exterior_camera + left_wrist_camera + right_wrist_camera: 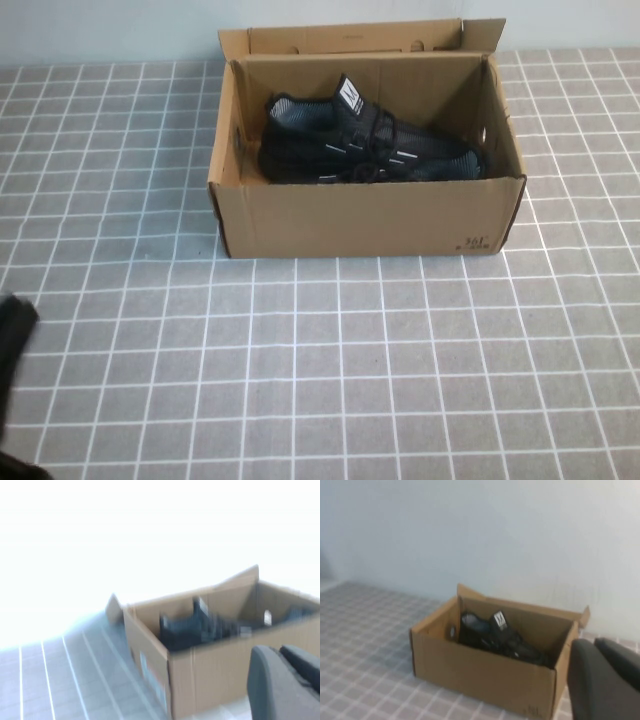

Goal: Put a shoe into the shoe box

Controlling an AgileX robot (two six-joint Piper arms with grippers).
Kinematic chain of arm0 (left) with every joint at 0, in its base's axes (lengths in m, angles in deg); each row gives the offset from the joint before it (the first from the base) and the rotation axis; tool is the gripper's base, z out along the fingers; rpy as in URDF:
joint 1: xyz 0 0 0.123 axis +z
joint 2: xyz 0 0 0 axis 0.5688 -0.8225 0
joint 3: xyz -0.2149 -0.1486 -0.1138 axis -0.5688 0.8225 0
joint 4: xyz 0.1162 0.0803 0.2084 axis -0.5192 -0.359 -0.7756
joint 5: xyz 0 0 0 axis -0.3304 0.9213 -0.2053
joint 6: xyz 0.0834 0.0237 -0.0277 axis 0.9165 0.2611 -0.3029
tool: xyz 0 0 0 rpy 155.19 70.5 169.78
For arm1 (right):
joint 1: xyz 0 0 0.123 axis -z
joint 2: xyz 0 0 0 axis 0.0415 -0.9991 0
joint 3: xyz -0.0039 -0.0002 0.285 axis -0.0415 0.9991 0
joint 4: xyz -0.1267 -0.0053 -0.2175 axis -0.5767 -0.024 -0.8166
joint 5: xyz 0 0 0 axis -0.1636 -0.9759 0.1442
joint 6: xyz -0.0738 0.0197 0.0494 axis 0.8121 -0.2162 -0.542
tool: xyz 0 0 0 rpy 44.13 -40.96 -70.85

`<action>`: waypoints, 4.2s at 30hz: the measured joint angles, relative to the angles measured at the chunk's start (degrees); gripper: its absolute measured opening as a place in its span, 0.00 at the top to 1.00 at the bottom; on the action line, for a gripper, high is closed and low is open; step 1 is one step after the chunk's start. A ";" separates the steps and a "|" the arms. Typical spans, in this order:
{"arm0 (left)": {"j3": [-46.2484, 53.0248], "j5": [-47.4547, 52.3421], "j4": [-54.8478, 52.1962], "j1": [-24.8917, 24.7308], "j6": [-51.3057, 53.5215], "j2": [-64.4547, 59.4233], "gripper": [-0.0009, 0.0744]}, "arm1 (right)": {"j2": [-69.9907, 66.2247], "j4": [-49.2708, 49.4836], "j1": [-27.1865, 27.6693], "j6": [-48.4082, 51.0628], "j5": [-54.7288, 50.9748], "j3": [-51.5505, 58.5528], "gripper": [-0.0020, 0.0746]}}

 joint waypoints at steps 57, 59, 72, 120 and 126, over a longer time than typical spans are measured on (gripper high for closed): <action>18.73 9.00 0.34 0.00 0.32 0.03 0.99 | 5.07 1.68 16.52 -0.22 27.51 47.53 0.99; 18.73 9.00 0.34 0.00 0.32 0.03 0.99 | 5.07 1.68 16.52 -0.22 27.49 47.53 0.99; 18.73 9.00 0.34 0.00 0.32 0.03 0.99 | 5.07 2.86 16.52 -0.22 27.49 47.53 0.99; 18.81 17.18 -7.70 18.95 -14.61 17.10 0.99 | 5.07 3.20 16.52 -0.22 27.40 47.53 0.99; 18.81 17.67 -7.70 18.95 -14.61 17.10 0.99 | 5.07 3.20 16.52 -0.22 27.40 47.53 1.00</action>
